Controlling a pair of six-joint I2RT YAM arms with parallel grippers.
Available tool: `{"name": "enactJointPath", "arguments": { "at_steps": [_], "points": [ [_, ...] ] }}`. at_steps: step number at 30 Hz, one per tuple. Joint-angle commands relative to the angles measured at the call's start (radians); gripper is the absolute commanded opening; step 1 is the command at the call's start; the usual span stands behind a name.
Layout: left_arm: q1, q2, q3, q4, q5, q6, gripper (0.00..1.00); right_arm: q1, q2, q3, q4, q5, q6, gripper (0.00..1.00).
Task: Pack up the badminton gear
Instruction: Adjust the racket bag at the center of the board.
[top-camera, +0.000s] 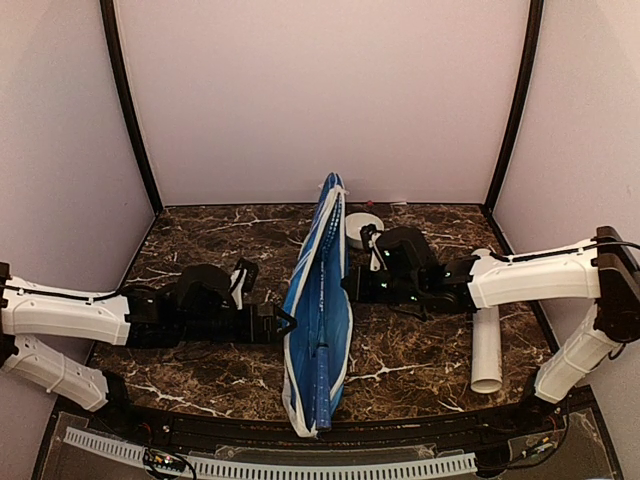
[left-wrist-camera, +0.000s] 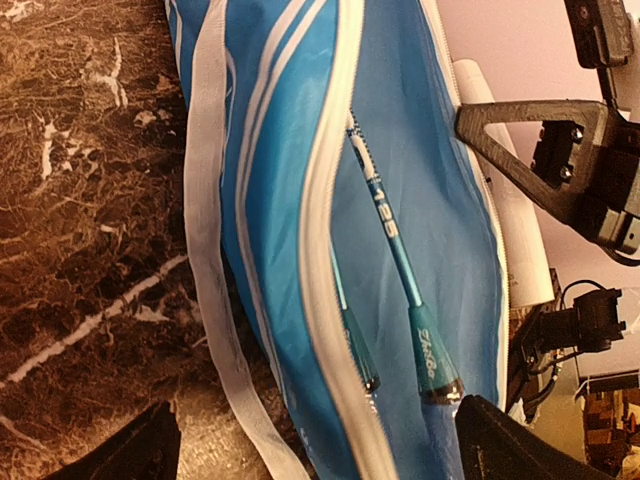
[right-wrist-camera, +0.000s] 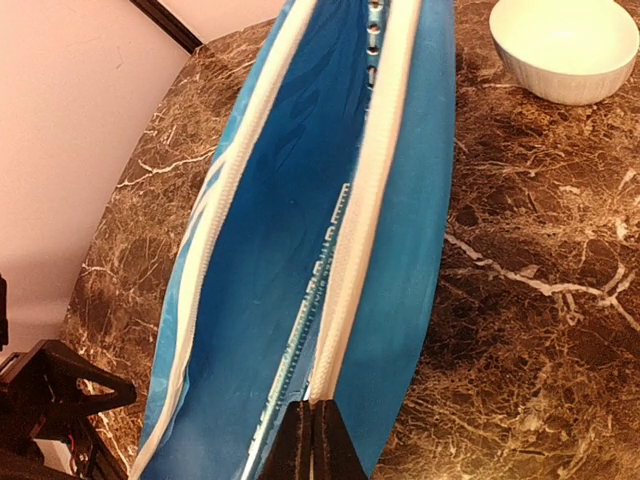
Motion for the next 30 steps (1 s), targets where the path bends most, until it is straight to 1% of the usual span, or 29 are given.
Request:
{"name": "enactJointPath", "arguments": {
  "at_steps": [1,4,8,11,13,16,22,30],
  "points": [
    [-0.03,-0.047,-0.028,-0.009,0.077,-0.044,0.99,0.009,0.019,0.024,0.028,-0.006,0.008,0.0],
    [-0.065,-0.05,-0.019,-0.008,0.094,-0.057,0.99,0.009,0.023,0.032,0.029,-0.01,0.008,0.0],
    [-0.084,-0.038,-0.022,0.014,0.115,-0.077,0.99,0.013,0.011,0.031,0.038,-0.012,0.01,0.0],
    [-0.1,-0.008,-0.009,0.038,0.127,-0.089,0.99,0.018,-0.007,0.034,0.035,-0.008,0.01,0.0],
    [-0.115,0.031,0.02,0.023,0.122,-0.087,0.99,0.021,-0.016,0.036,0.032,-0.005,0.008,0.0],
    [-0.14,0.085,0.079,-0.045,0.108,-0.069,0.99,0.023,-0.021,0.041,0.027,0.003,0.007,0.0],
    [-0.187,0.18,0.189,-0.241,0.061,-0.034,0.99,0.027,-0.017,0.04,0.035,0.001,0.01,0.0],
    [-0.205,0.259,0.237,-0.363,0.012,-0.057,0.99,0.03,-0.03,0.03,0.036,0.003,0.009,0.0]
  ]
}}
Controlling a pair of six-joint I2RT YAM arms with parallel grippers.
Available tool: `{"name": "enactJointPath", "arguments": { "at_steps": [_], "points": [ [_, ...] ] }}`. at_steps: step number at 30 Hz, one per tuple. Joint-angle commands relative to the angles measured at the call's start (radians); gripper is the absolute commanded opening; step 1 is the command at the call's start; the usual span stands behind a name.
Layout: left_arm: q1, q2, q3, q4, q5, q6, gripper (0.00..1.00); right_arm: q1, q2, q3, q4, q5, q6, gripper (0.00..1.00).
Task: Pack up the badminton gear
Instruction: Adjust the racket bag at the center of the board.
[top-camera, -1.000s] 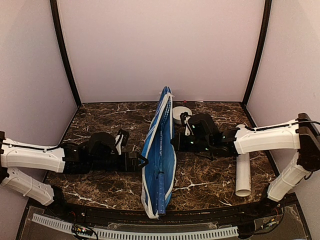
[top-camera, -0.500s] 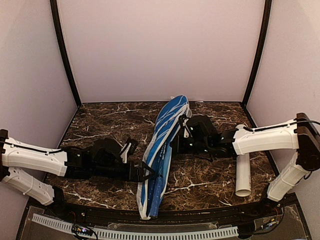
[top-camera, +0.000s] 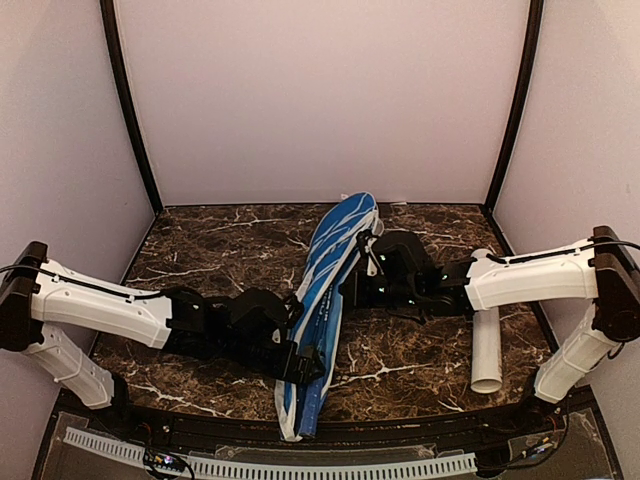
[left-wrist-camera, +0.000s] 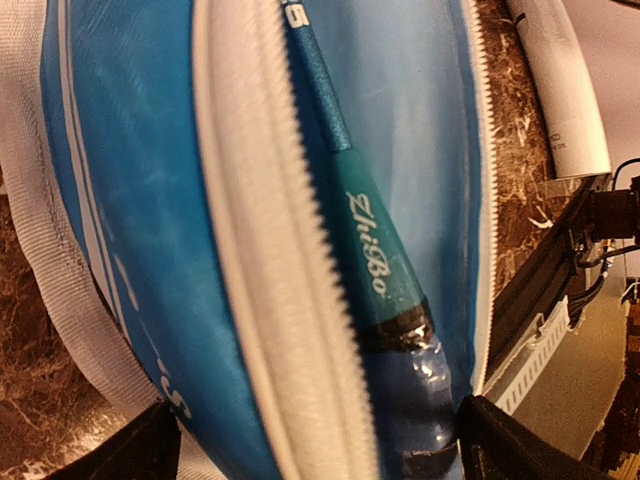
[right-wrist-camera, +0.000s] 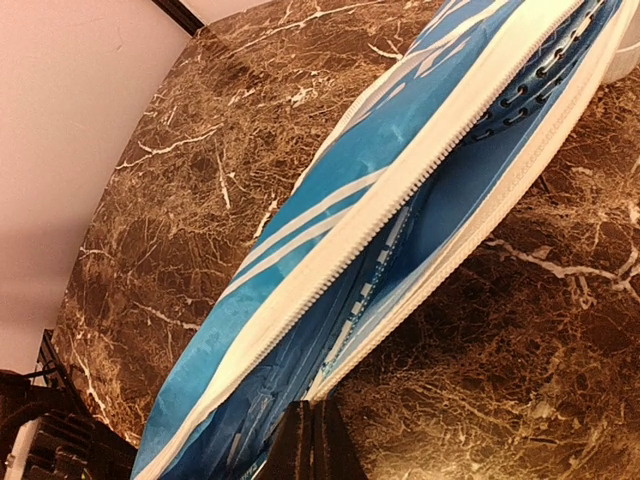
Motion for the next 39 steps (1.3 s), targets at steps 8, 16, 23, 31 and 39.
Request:
{"name": "enactJointPath", "arguments": {
  "at_steps": [8,16,23,31,39],
  "points": [
    [-0.006,-0.002,-0.021,-0.083,-0.066,-0.022,0.75,0.012,-0.07,0.008,0.046,0.011,0.004,0.0],
    [-0.006,-0.002,-0.048,-0.082,-0.094,-0.038,0.46,0.014,-0.085,0.004,0.026,0.004,-0.003,0.0],
    [-0.006,0.008,-0.046,-0.085,-0.101,-0.039,0.19,0.014,-0.087,-0.031,0.019,0.0,0.009,0.0],
    [-0.006,-0.002,-0.047,-0.073,-0.101,-0.046,0.0,0.014,-0.053,-0.101,0.077,-0.003,0.053,0.0],
    [-0.006,-0.025,-0.062,-0.017,-0.1,-0.053,0.0,0.014,0.022,-0.167,0.167,-0.01,0.128,0.03]
  ]
}}
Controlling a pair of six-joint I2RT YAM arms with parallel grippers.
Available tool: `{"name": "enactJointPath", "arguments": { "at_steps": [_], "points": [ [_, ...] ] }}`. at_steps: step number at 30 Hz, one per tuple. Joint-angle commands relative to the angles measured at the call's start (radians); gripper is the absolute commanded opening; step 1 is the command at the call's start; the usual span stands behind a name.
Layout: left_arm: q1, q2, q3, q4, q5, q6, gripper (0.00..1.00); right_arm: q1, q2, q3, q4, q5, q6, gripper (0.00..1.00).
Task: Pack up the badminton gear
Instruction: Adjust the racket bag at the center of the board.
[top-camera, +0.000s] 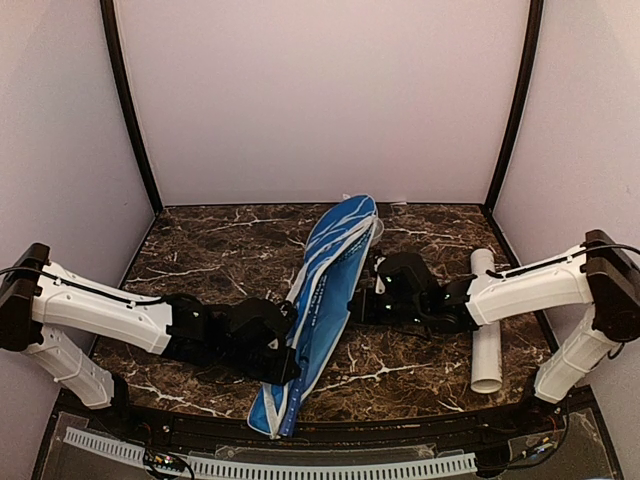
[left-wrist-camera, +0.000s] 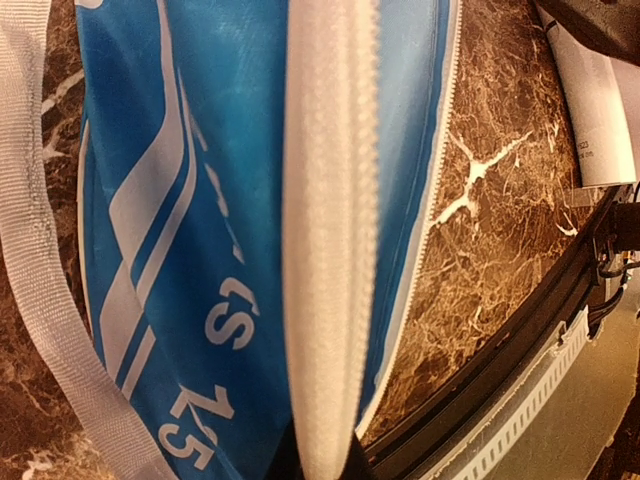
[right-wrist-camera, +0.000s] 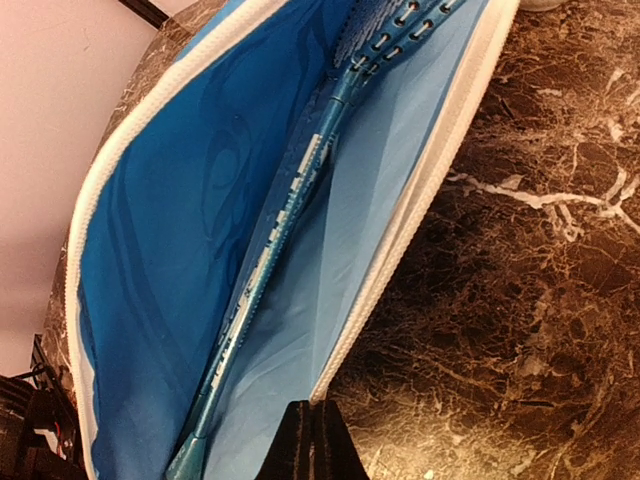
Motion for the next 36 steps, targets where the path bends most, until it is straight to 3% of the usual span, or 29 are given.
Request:
{"name": "enactJointPath", "arguments": {
  "at_steps": [1,9,27,32,36],
  "points": [
    [0.007,-0.036,-0.033,0.006,-0.04,-0.008,0.0,0.01,0.036,-0.047,0.111,-0.019,0.066,0.07],
    [0.009,-0.101,-0.083,0.071,-0.048,-0.036,0.0,0.013,0.115,-0.121,0.291,-0.121,0.164,0.4],
    [0.009,-0.135,-0.105,0.099,-0.041,-0.044,0.0,0.024,0.311,-0.013,0.399,-0.202,0.193,0.43],
    [0.009,-0.144,-0.11,0.11,-0.043,-0.043,0.0,0.028,0.356,0.015,0.473,-0.262,0.19,0.33],
    [0.009,-0.17,-0.115,0.103,-0.065,-0.047,0.0,0.029,0.343,0.005,0.523,-0.268,0.192,0.02]
  ]
}}
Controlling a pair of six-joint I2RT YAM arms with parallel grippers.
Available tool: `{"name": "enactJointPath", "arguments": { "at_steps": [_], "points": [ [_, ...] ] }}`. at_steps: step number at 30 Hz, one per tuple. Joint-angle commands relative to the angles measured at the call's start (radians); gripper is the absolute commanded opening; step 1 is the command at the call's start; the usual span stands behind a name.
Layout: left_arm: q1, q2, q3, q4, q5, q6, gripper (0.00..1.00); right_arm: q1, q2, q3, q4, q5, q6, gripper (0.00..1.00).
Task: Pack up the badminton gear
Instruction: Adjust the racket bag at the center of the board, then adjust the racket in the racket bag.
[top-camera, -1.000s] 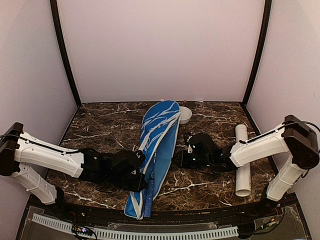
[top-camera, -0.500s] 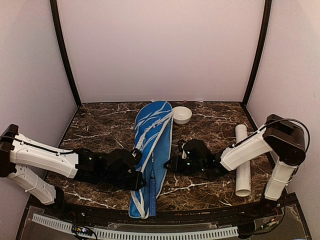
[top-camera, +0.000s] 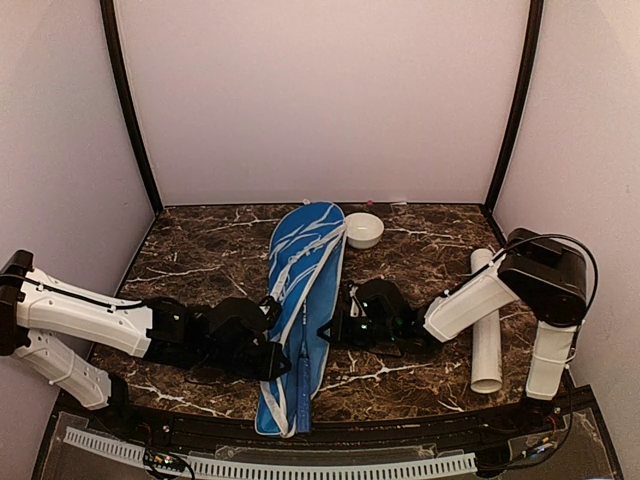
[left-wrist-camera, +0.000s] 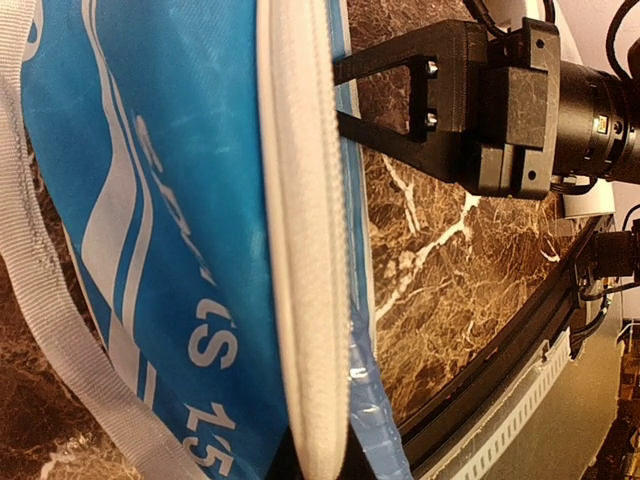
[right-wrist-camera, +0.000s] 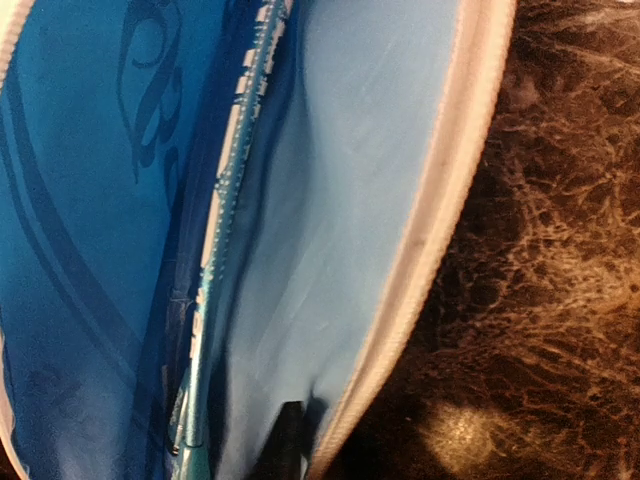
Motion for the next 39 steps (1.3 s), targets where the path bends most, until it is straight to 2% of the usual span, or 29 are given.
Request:
{"name": "enactJointPath", "arguments": {
  "at_steps": [1,4,7,14,20,22,26,28,30,31,33,35,39],
  "points": [
    [0.003,-0.074,-0.016,0.028,-0.04,-0.01,0.0,0.01,-0.028,0.002,0.118,-0.02,0.005,0.0],
    [0.003,-0.11,-0.037,0.019,-0.067,-0.02,0.0,0.011,-0.113,-0.035,0.09,0.029,-0.008,0.0],
    [0.005,-0.121,-0.047,0.02,-0.071,-0.023,0.0,0.011,-0.217,-0.047,-0.027,0.09,-0.04,0.0],
    [0.006,-0.043,0.012,0.069,-0.034,0.035,0.0,0.014,-0.403,-0.049,-0.251,0.196,-0.108,0.0],
    [0.017,0.035,0.061,0.146,-0.028,0.062,0.0,0.014,-0.48,-0.062,-0.357,0.276,-0.14,0.0],
    [0.023,0.06,0.073,0.184,-0.014,0.064,0.03,0.012,-0.485,-0.07,-0.365,0.289,-0.141,0.0],
    [0.024,0.103,0.101,0.209,0.007,0.069,0.22,0.011,-0.479,-0.073,-0.369,0.284,-0.135,0.0],
    [0.025,0.113,0.105,0.215,0.017,0.071,0.41,0.01,-0.48,-0.076,-0.363,0.28,-0.133,0.0],
    [0.024,0.114,0.104,0.222,0.028,0.069,0.68,0.01,-0.483,-0.077,-0.362,0.279,-0.134,0.0],
    [0.025,0.113,0.102,0.225,0.034,0.068,0.79,0.011,-0.486,-0.077,-0.361,0.28,-0.134,0.0],
    [0.024,0.11,0.1,0.225,0.047,0.073,0.92,0.01,-0.49,-0.075,-0.361,0.282,-0.137,0.0],
    [0.024,0.11,0.104,0.211,0.064,0.074,0.98,0.01,-0.49,-0.073,-0.361,0.282,-0.137,0.0],
    [0.009,0.147,0.148,0.101,0.083,0.085,0.99,0.013,-0.489,-0.064,-0.353,0.28,-0.138,0.0]
  ]
}}
